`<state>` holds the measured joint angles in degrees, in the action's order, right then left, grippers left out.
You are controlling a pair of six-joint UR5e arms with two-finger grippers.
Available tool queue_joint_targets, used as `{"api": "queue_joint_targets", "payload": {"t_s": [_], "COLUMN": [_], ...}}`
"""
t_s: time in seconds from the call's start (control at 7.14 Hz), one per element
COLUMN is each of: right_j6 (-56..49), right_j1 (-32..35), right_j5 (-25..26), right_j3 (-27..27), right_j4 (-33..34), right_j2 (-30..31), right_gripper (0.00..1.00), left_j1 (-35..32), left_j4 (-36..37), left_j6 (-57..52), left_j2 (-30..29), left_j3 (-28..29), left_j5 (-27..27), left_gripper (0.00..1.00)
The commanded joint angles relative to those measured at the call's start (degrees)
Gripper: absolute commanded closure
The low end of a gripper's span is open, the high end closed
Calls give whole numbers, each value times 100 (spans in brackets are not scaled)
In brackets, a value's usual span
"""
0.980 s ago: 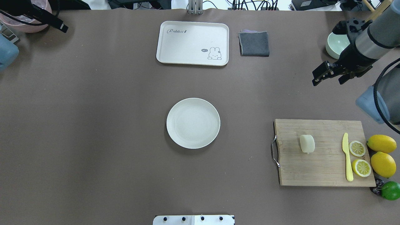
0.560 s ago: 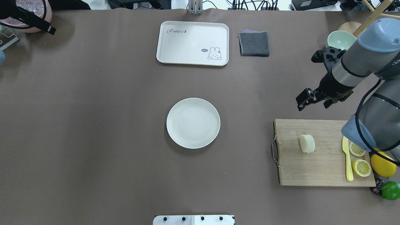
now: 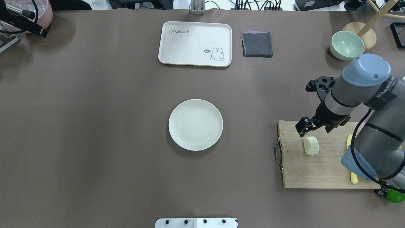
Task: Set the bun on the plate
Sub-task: 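Lower the right gripper over the cream bun on the cutting board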
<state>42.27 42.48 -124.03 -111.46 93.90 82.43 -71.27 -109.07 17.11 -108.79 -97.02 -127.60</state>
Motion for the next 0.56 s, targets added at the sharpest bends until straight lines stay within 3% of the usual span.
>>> {"api": "queue_joint_targets", "payload": {"t_s": [0.0,0.42], "right_j6": [0,-17], "right_j1": [-152,-302], "right_j5": [159,274], "right_j3": [1,54], "right_j4": [-4,-4], "right_j2": [71,141], "right_gripper": [0,0], "left_j1": [-1,43], "left_j4": [0,-9], "left_j6": [-6,2], "left_j2": [60,51], "left_j3": [-63,-54], "left_j5": [7,271], "left_gripper": [3,3]}}
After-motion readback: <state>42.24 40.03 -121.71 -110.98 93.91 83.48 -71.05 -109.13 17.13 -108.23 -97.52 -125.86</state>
